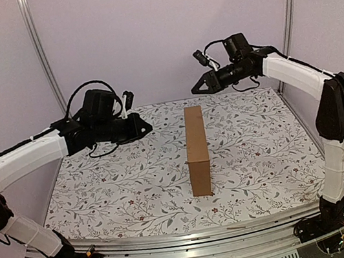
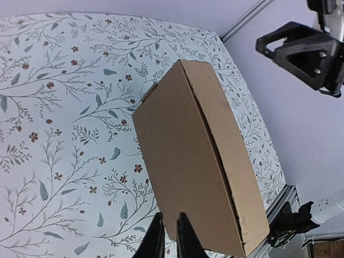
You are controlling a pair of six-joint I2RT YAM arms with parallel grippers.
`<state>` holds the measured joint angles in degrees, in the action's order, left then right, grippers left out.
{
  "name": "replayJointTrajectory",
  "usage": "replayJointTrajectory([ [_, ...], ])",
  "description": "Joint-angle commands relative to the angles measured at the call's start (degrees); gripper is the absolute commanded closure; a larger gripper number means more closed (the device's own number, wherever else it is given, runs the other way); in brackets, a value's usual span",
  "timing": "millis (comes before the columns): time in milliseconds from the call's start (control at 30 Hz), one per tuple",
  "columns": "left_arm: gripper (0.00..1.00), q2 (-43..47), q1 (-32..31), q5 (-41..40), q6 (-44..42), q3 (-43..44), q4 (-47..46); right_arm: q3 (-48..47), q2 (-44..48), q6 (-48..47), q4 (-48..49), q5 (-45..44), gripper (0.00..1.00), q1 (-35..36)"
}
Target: Fold the paper box
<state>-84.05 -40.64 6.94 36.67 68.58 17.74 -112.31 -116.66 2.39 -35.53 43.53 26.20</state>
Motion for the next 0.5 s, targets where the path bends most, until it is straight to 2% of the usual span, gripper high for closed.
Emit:
replayJointTrajectory([
  [0,0.89,-0.9,-1.9,-0.8,-0.3,-0.3,-0.7,7.9,13.4,-2.8,1.4,-2.6,0.61,-0.2],
  [100,0.85,-2.1,-3.2,-0.7,-1.0,1.6,-0.7,15.7,18.9,-6.0,0.9,-5.3,0.52,-0.2],
  [233,0.76,-5.9,-6.0,-3.2,-2.4,8.1,3.1,20.9,20.8,-10.2,-5.3,-5.6,0.49,-0.2],
  [333,0.64,-10.6,-8.3,-6.7,-3.0,14.7,9.2,24.0,21.4,-13.1,-8.7,-7.5,0.47,-0.3],
  [400,0.48,-14.4,-9.4,-10.1,-2.8,19.7,14.0,26.7,22.9,-14.4,-8.9,-8.3,0.45,-0.5],
  [467,0.47,-17.4,-10.2,-10.4,-2.2,22.7,16.0,28.8,24.4,-15.2,-8.9,-8.8,0.44,-0.5],
])
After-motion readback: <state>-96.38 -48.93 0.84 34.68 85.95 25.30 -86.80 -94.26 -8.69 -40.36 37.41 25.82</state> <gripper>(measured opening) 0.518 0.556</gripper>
